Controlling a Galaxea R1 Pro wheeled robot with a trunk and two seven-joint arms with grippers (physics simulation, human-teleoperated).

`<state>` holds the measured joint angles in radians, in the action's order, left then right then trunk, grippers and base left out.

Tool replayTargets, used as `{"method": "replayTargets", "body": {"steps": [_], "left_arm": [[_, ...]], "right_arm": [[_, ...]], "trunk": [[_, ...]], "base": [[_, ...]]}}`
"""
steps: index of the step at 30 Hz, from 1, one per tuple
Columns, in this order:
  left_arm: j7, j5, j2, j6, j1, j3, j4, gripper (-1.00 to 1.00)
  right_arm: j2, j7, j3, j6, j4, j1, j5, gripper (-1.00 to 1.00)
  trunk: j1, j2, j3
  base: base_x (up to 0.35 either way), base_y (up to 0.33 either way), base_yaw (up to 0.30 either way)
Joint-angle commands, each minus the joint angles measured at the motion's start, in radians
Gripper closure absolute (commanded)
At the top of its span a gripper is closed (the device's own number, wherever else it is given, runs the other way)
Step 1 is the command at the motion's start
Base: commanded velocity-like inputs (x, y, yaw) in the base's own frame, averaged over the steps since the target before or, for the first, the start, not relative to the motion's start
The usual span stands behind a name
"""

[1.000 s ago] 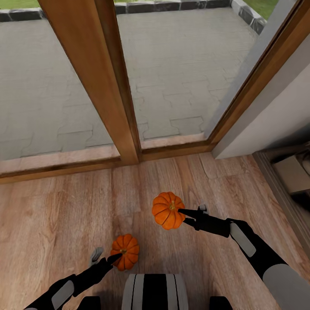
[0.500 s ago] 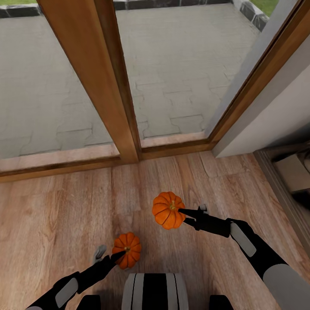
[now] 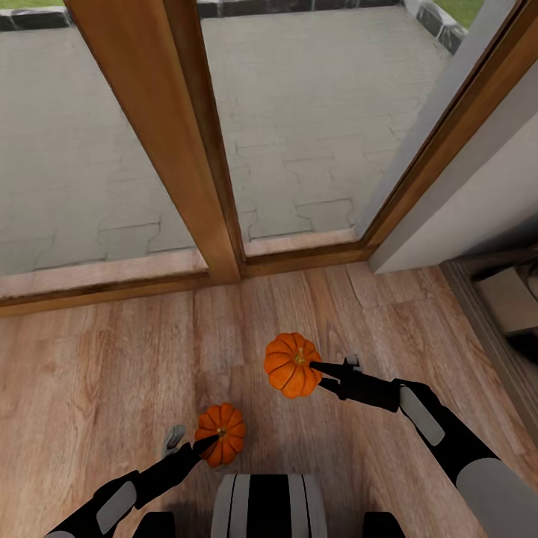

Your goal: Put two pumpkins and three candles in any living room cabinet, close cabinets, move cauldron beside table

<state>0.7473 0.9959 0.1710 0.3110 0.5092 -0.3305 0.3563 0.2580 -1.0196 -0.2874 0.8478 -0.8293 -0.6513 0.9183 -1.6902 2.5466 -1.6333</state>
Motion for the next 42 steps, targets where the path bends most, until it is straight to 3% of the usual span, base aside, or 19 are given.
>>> {"method": "replayTargets", "body": {"steps": [1, 28, 42], "left_arm": [[-0.034, -0.002, 0.001, 0.002, 0.0, -0.005, -0.002, 1.0], [-0.032, -0.002, 0.004, 0.002, 0.0, -0.004, -0.003, 1.0], [-0.023, 0.0, 0.014, 0.005, 0.0, 0.001, -0.003, 1.0]], "right_arm": [[0.001, 0.001, -0.003, 0.005, 0.001, -0.001, 0.006, 1.0], [0.0, 0.001, -0.003, 0.005, 0.001, -0.001, 0.005, 1.0], [0.0, 0.001, -0.003, 0.005, 0.002, -0.001, 0.005, 1.0]], "trunk": [[0.0, 0.0, -0.001], [0.0, 0.0, -0.001], [0.006, -0.003, 0.054]], "base": [[0.0, 0.0, 0.0], [0.0, 0.0, 0.0], [0.0, 0.0, 0.0]]}}
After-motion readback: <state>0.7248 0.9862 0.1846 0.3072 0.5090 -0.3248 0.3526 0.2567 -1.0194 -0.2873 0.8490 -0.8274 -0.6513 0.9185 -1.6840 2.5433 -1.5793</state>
